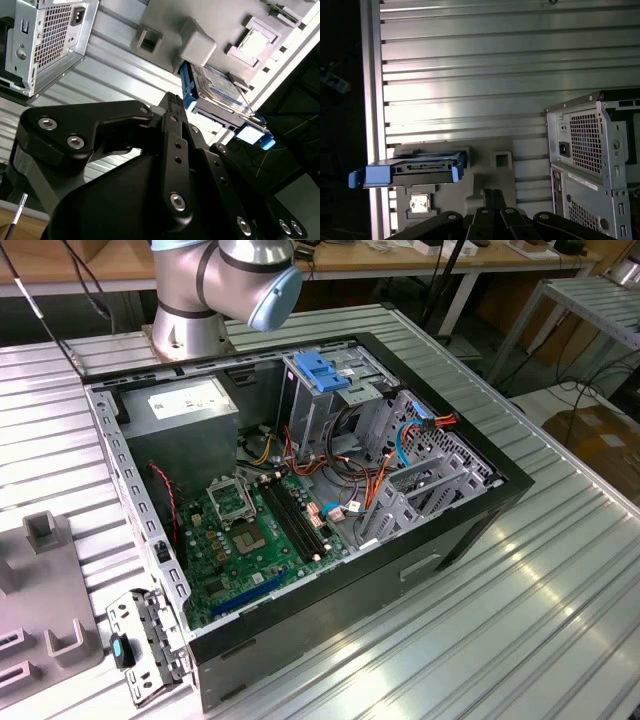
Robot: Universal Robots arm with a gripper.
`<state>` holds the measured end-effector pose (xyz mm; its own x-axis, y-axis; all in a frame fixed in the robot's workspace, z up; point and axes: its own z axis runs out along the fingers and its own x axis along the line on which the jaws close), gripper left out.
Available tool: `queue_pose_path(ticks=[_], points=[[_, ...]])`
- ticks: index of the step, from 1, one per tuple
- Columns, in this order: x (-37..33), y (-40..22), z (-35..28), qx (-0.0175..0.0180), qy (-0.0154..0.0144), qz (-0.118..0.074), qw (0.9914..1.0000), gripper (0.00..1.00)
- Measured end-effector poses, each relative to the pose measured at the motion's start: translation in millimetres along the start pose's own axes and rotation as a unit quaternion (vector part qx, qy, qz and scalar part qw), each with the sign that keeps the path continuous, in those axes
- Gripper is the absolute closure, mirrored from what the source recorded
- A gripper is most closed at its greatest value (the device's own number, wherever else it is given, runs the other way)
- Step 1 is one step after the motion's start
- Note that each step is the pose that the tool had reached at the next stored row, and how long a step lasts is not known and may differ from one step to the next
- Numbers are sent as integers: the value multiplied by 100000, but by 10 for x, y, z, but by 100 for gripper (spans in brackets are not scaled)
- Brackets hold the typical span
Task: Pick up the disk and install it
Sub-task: 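Reach for the disk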
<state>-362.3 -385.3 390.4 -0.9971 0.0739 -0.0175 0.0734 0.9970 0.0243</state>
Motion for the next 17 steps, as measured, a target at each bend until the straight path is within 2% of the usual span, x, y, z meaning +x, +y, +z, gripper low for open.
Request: queue_pose_path(ticks=[3,5,7,11,13,16,17], points=[[106,-7,-1,-2,56,5,100000,89],[239,-7,-3,12,148,7,100000,89],[328,-3,-3,9,184,0,100000,89],[629,27,-6,23,286,4,100000,89],[719,37,-6,19,303,15,100000,89],[940,46,-7,25,385,9,99999,89],[977,46,-7,26,399,13,99999,89]])
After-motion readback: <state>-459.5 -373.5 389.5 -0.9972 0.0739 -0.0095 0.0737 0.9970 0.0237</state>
